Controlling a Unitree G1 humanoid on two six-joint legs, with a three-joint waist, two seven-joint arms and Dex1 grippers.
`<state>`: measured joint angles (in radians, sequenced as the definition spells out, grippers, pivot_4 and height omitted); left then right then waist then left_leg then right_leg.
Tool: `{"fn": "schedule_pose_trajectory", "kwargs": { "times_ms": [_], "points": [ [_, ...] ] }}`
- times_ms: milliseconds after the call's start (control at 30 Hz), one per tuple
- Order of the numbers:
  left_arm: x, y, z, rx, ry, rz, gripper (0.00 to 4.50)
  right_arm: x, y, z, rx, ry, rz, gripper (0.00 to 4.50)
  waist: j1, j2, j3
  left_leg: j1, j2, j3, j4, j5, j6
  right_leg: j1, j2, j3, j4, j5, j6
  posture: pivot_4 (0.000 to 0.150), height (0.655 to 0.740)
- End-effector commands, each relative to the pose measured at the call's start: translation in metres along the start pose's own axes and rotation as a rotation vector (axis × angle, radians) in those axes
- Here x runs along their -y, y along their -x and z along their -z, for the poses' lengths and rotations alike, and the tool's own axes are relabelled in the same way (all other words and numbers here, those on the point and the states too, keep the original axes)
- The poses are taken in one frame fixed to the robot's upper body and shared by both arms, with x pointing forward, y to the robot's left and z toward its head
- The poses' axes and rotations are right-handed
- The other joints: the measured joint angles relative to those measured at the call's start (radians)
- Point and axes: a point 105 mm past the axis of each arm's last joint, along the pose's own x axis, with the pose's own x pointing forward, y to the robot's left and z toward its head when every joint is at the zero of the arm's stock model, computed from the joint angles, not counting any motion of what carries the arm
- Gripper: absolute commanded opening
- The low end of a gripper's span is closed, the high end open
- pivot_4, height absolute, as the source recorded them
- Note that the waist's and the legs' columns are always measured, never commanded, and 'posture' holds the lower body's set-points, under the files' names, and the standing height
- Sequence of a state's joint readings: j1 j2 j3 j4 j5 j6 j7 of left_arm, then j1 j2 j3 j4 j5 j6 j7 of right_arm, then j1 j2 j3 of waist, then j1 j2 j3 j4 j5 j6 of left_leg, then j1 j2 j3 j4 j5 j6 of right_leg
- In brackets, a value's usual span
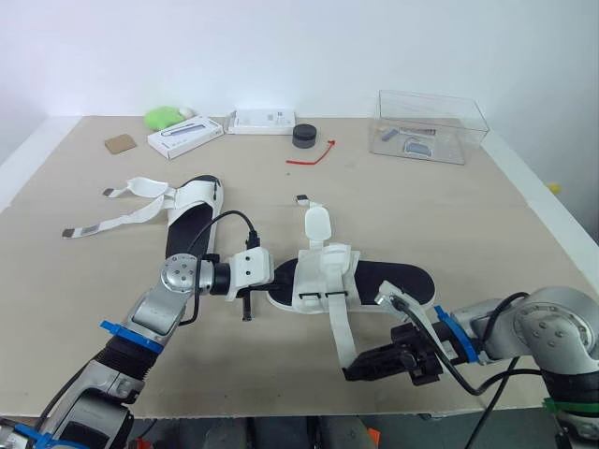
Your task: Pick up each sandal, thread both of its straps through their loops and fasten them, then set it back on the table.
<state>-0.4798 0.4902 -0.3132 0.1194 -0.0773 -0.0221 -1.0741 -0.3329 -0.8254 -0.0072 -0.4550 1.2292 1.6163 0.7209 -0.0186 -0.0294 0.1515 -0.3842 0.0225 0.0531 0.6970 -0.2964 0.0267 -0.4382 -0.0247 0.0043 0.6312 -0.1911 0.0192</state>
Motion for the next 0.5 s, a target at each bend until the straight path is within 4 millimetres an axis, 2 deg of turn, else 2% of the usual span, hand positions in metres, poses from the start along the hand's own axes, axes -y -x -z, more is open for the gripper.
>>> {"fn": "schedule_pose_trajectory", "kwargs": {
  "times_ms": [33, 267, 433, 467, 500],
  "points": [
    [0.0169, -0.0027, 0.0186, -0.071, 0.038, 0.063, 0.0, -0.0173, 0.0027, 0.0006, -0.015, 0.037, -0.084, 0.13, 0.0, 0.0, 0.0, 0.0, 0.0, 0.0, 0.0, 0.0, 0.0, 0.0, 0.0, 0.0, 0.0, 0.0, 0.0, 0.15, 0.74],
    [0.0148, -0.0023, 0.0187, -0.075, 0.035, 0.057, 0.0, -0.0269, 0.0046, 0.0038, -0.021, 0.023, -0.158, 0.13, 0.001, 0.0, 0.0, 0.0, 0.0, 0.0, 0.0, 0.0, 0.0, 0.0, 0.0, 0.0, 0.0, 0.001, -0.001, 0.15, 0.74],
    [0.0156, -0.0017, 0.0198, -0.078, 0.038, 0.06, 0.0, -0.0236, 0.0039, 0.0018, -0.011, 0.06, -0.115, 0.13, 0.001, 0.0, 0.0, 0.0, 0.0, 0.0, 0.0, 0.0, 0.0, 0.0, 0.0, 0.0, 0.0, 0.0, -0.001, 0.15, 0.74],
    [0.0158, -0.0018, 0.0197, -0.078, 0.038, 0.06, 0.0, -0.0235, 0.0042, 0.0027, -0.015, 0.058, -0.113, 0.63, 0.001, 0.0, 0.0, 0.0, 0.0, 0.0, 0.0, 0.0, 0.0, 0.0, 0.0, 0.0, 0.0, 0.0, -0.001, 0.15, 0.74],
    [0.016, -0.0019, 0.0196, -0.077, 0.038, 0.061, 0.0, -0.0251, 0.0043, 0.003, -0.015, 0.059, -0.128, 0.91, 0.001, 0.0, 0.0, 0.0, 0.0, 0.0, 0.0, 0.0, 0.0, 0.0, 0.0, 0.0, 0.0, 0.0, -0.001, 0.15, 0.74]
  ]
}}
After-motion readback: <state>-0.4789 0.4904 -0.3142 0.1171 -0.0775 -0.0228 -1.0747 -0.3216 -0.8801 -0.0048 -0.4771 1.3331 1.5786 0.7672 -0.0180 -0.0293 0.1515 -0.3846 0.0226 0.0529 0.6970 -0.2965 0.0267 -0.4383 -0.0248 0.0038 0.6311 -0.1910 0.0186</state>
